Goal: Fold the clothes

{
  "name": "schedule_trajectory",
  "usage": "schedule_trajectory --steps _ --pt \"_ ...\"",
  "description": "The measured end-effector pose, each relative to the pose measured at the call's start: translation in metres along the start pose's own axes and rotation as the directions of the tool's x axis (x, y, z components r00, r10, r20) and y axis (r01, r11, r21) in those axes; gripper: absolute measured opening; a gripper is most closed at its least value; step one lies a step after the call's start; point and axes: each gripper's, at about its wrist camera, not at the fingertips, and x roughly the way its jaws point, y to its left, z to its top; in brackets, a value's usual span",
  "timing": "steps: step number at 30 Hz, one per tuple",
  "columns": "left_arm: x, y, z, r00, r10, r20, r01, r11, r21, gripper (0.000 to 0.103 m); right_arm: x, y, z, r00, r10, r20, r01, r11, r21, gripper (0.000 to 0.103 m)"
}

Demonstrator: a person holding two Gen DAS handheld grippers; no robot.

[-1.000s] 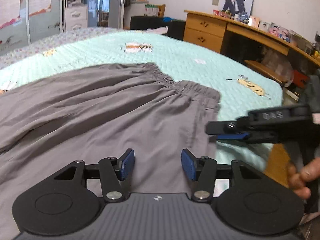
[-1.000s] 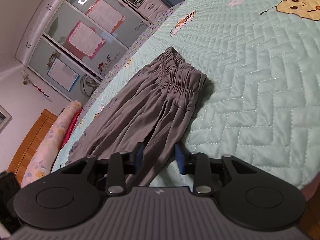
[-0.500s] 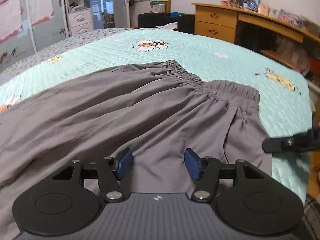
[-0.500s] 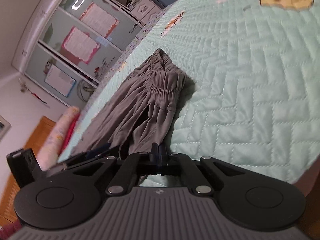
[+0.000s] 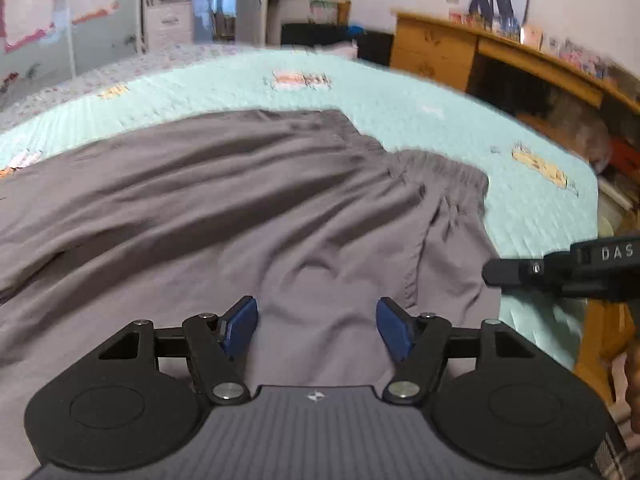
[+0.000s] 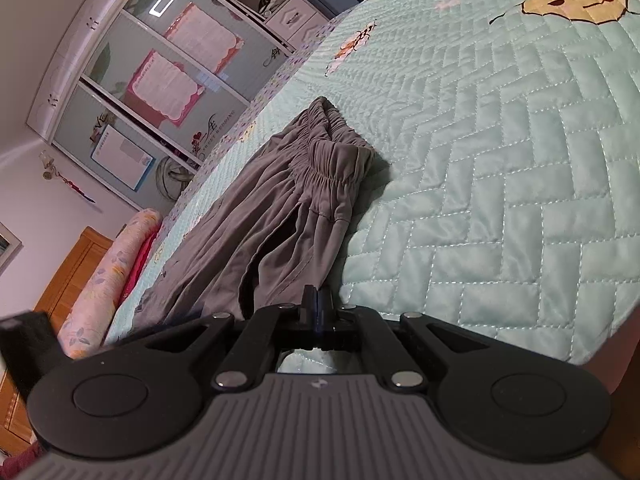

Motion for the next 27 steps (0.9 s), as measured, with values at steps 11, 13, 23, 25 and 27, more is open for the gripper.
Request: schedule_trajectory --steps 11,13,23,25,27 --pt "-0.029 0.043 0.006 0.999 0.028 0.042 -0.021 0.988 -0.156 0.067 -0.017 0.043 0.022 0.994 -0.079 0.074 0.092 0.979 -0.184 0.004" --pt "-0.030 0.053 0.005 0.998 0.035 0.046 -0.025 0.980 -0.199 0.067 -0.010 0.062 0.034 0.995 -0.050 0.084 0.071 0.961 -0.268 0.005" --pt "-0.027 0.076 -0.016 0.997 -0.027 0.074 0.046 0.963 -0.265 0.067 0.177 0.140 0.069 0.930 0.072 -0.360 -0.249 0.845 -0.474 0.026" --pt "-0.028 0.078 -0.018 0.996 -0.038 0.080 0.058 0.961 -0.269 0.067 0.213 0.141 0.065 0.921 0.002 -0.389 -0.216 0.835 -0.506 0.014" --pt "-0.028 0.079 -0.019 0.995 -0.053 0.083 0.073 0.962 -0.263 0.067 0.220 0.141 0.069 0.928 0.000 -0.373 -0.199 0.846 -0.494 0.000"
